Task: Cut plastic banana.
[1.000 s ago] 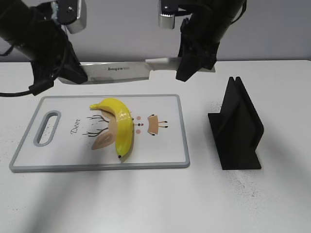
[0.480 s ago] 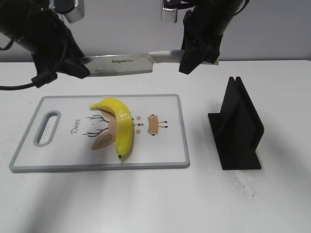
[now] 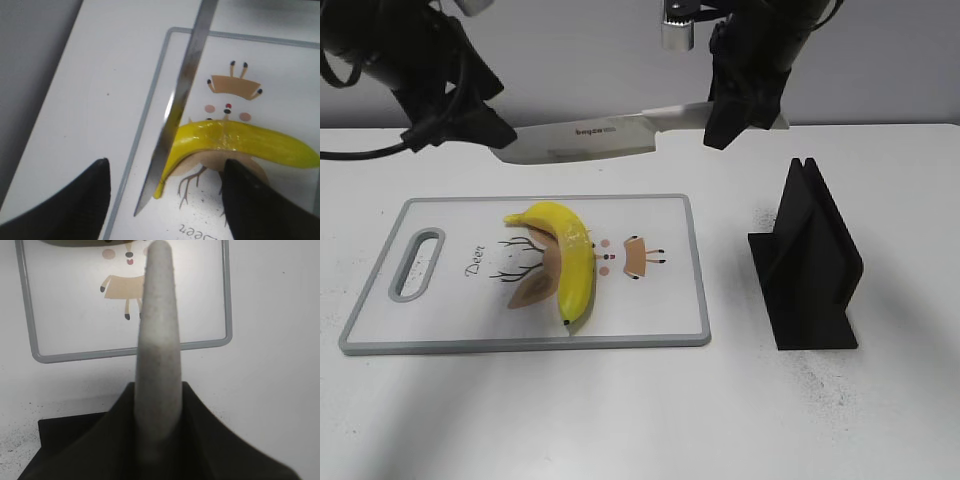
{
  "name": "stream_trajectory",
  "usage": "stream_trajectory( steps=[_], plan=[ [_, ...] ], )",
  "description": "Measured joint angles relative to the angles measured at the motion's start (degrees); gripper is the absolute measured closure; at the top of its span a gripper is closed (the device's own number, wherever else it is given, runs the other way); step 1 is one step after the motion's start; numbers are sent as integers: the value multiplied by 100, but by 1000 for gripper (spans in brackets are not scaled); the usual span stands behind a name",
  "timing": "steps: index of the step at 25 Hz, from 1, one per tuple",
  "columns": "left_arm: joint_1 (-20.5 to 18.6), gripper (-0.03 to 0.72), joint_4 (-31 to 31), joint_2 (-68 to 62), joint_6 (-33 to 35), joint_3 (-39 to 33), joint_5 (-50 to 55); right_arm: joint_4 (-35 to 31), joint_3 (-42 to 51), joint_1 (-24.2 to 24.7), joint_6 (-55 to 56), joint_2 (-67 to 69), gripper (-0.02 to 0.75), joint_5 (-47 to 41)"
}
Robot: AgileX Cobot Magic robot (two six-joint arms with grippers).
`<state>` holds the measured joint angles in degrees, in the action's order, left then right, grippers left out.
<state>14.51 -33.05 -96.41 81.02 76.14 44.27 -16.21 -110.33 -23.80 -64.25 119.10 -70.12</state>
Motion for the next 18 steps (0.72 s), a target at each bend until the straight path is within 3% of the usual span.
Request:
stream_trajectory(
  steps=[4,6,8,12,15,18],
  plan=[
    [-23,30,94,303,-766,98,-340,6,0,0,494,-39,577,0],
    [-106,39,280,503,-1487,101,-468,11,-9,0,1039,-117,577,-5],
    [-291,48,549,679,-2748,101,-425,25,-62,0,1794,-216,577,-5],
    [-967,73,1313,876,-4910,105,550,25,-125,0,3384,-433,577,-5],
    [-1468,88,1831,875,-5880,105,1739,25,-131,0,4025,-528,577,-5],
    [-1853,95,2176,888,-6287,105,2416,25,-131,0,4667,-643,577,-10]
  ],
)
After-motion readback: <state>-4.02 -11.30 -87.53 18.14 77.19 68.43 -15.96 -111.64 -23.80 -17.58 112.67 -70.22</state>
